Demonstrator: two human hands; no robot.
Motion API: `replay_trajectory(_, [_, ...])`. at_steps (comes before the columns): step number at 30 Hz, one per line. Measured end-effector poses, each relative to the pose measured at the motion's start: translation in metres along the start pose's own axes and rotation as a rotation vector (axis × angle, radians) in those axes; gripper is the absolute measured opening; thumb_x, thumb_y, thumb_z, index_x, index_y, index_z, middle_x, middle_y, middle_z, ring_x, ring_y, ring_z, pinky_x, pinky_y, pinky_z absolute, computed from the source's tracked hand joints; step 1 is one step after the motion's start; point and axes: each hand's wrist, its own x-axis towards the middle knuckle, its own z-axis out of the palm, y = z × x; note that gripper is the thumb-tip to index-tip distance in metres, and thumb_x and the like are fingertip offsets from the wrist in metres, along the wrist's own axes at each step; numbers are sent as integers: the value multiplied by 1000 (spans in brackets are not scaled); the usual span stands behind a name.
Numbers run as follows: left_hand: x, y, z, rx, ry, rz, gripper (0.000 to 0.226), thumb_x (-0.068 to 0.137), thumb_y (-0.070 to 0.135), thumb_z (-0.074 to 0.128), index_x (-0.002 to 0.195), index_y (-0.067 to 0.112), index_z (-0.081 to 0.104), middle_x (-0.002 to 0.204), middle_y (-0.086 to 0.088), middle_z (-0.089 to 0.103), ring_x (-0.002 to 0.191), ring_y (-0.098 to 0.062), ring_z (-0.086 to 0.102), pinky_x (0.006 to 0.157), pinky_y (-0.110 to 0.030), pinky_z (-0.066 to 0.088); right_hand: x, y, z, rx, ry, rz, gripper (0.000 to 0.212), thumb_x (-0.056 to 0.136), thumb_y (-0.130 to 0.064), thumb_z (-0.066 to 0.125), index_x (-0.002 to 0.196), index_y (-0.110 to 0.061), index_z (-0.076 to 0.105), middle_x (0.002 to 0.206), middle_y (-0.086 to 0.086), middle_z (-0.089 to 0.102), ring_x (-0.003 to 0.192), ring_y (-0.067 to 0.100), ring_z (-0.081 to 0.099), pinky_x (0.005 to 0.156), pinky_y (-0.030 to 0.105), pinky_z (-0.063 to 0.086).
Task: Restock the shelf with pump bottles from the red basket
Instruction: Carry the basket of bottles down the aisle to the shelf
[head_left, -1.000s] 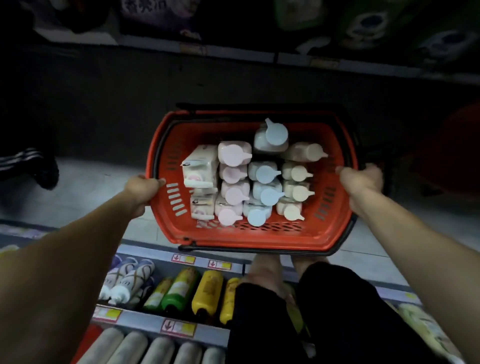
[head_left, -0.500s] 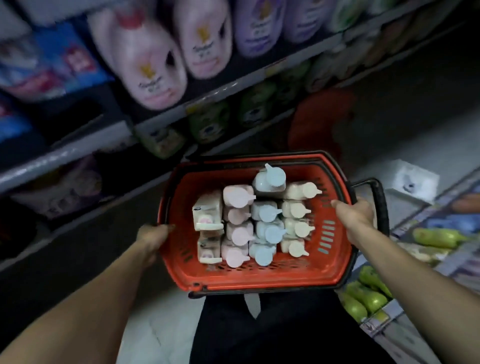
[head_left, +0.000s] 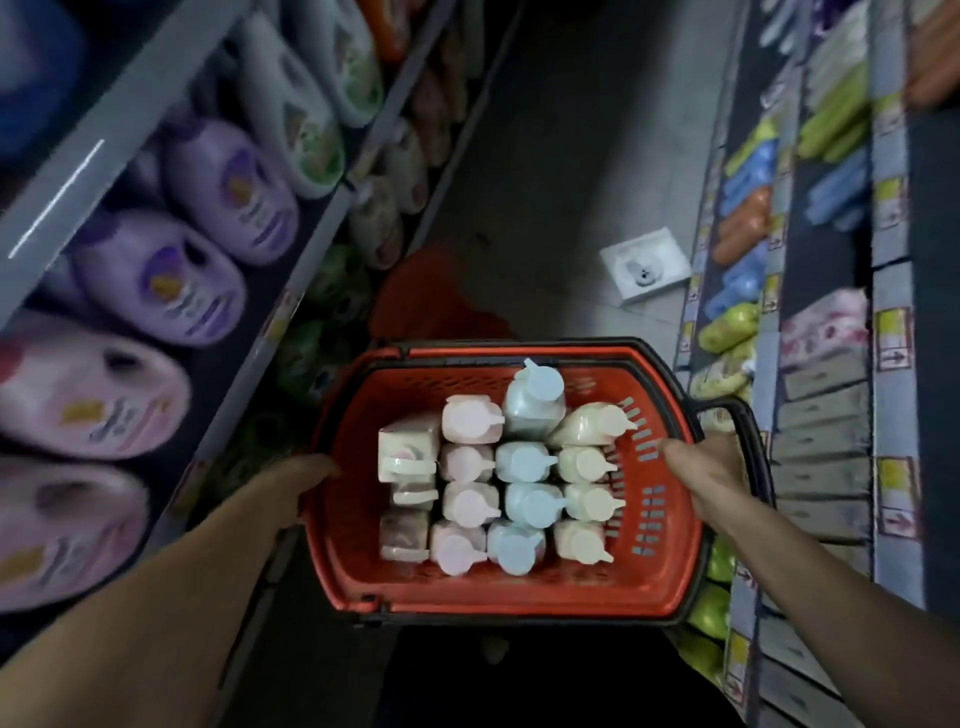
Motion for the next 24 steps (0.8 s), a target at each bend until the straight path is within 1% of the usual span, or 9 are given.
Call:
replay_trajectory(3, [16, 51, 23, 58, -37, 27, 14, 99, -5, 49, 105, -3, 61, 81, -23, 69, 67, -35, 67, 58, -40, 58, 11, -7, -18, 55, 91, 72, 16, 78, -14, 75, 91, -9, 67, 85, 12, 73, 67, 27, 69, 64, 40, 62])
replay_trajectory(5, [25, 81, 34, 128, -80, 54, 16, 98, -8, 46, 99, -3, 62, 62, -19, 69, 44, -27, 67, 42, -35, 56, 15, -12, -29, 76, 161, 129, 20, 79, -14, 74, 97, -8, 67, 86, 11, 71, 65, 24, 65, 64, 31, 54])
replay_trajectory(8, [39, 131, 55, 245, -126, 110, 15, 98, -5, 50, 107, 0, 61, 68, -18, 70, 46, -26, 68, 37, -34, 54, 21, -17, -42, 151, 250, 185, 38, 80, -15, 73, 115, 0, 67, 107, 20, 73, 84, 32, 69, 72, 35, 55])
replay_trajectory(11, [38, 192, 84, 361, -115, 147, 9, 98, 1, 57, 91, 5, 61, 50, -6, 69, 39, -18, 65, 34, -30, 53, 20, -22, -53, 228, 339, 249, 39, 77, -16, 76, 112, -2, 70, 111, 21, 74, 86, 32, 69, 71, 33, 51])
replay_trajectory(14, [41, 251, 118, 493, -131, 204, 25, 98, 10, 62, 122, 5, 62, 107, -16, 73, 87, -22, 66, 85, -42, 56, 34, -30, -62, 335, 410, 316, 43, 78, -14, 76, 118, -1, 68, 119, 21, 72, 101, 35, 70, 77, 31, 48])
replay_trajectory(16, [41, 292, 143, 581, -137, 257, 33, 97, 14, 64, 129, 6, 61, 129, -16, 66, 101, -22, 59, 100, -44, 47, 46, -32, -65, 427, 430, 362, 40, 79, -14, 73, 118, -4, 69, 116, 19, 73, 95, 32, 70, 80, 33, 52])
replay_trajectory(19, [40, 350, 188, 679, -131, 330, 29, 96, 14, 66, 124, 7, 64, 122, -17, 68, 96, -21, 62, 89, -41, 50, 62, -33, -69, 503, 428, 480, 40, 75, -16, 75, 113, -2, 72, 110, 20, 74, 92, 34, 73, 79, 44, 60])
replay_trajectory(23, [26, 405, 236, 744, -80, 406, 7, 92, 8, 69, 97, 7, 65, 80, -12, 65, 42, -15, 66, 45, -28, 55, 78, -40, -76, 617, 431, 566, 53, 68, -20, 82, 117, -1, 72, 110, 21, 75, 90, 33, 74, 72, 38, 58])
replay_trajectory(24, [22, 417, 248, 766, -75, 416, 7, 92, 6, 69, 97, 7, 64, 76, -10, 62, 43, -20, 64, 45, -28, 53, 79, -40, -78, 643, 431, 569, 53, 66, -19, 81, 115, -3, 73, 107, 20, 76, 87, 32, 74, 73, 38, 59])
